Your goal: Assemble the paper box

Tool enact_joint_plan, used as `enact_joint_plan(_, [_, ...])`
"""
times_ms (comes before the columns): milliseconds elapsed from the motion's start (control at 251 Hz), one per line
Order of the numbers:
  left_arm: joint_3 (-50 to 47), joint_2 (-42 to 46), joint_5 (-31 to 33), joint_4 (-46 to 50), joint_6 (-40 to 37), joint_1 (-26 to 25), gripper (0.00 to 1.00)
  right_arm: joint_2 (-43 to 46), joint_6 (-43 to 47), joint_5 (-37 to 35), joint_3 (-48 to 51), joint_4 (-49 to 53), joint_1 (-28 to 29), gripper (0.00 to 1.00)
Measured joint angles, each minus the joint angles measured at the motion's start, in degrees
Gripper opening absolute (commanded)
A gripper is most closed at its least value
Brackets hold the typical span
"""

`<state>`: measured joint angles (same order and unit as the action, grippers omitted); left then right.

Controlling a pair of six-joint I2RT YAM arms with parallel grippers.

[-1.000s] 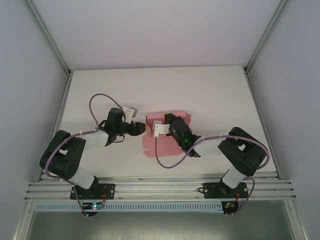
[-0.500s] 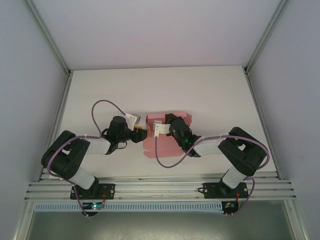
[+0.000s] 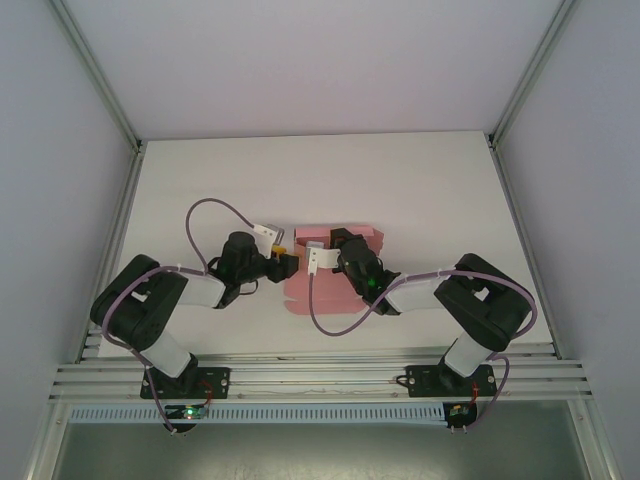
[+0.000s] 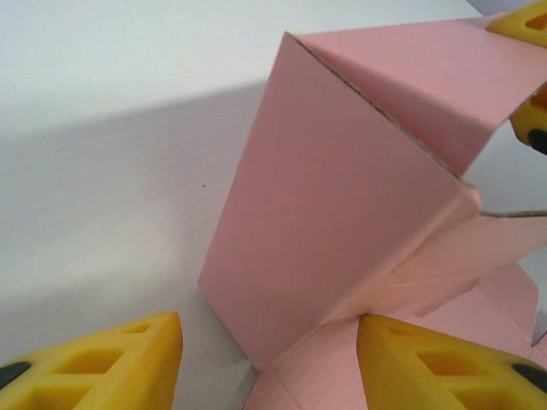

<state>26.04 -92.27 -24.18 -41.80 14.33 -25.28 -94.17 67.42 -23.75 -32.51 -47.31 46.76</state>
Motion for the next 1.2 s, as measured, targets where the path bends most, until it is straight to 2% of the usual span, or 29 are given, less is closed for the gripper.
enact_joint_plan(168, [0.1, -1.1, 1.2, -1.2, -0.2, -1.2, 0.56, 0.0, -0.2, -0.8, 0.0, 0.6, 0.4, 0.00])
enact_joint_plan(471, [1.1, -3.0, 8.7, -3.5, -0.9, -5.4, 0.56, 0.0, -1.2, -3.0, 0.1, 1.1, 1.1, 0.00])
enact_joint_plan(726, [1.4, -6.5, 12.3, -8.5, -0.2, -5.9, 0.56, 0.0, -2.0, -4.0, 0.1, 1.5, 1.1, 0.00])
enact_joint_plan(1062, [1.5, -10.5, 11.0, -15.5, 0.1, -5.9, 0.64, 0.4, -3.7, -4.3, -1.0, 4.4, 1.1, 0.00])
enact_joint_plan(1157, [1.7, -10.7, 10.1, -16.1, -0.2, -5.9, 0.62, 0.4, -4.2, -4.0, -1.3, 4.8, 1.2, 0.00])
enact_joint_plan(1197, [1.9, -10.7, 9.9, -16.2, -0.2, -6.0, 0.57, 0.4, -4.3, -4.0, -1.4, 4.9, 1.2, 0.00])
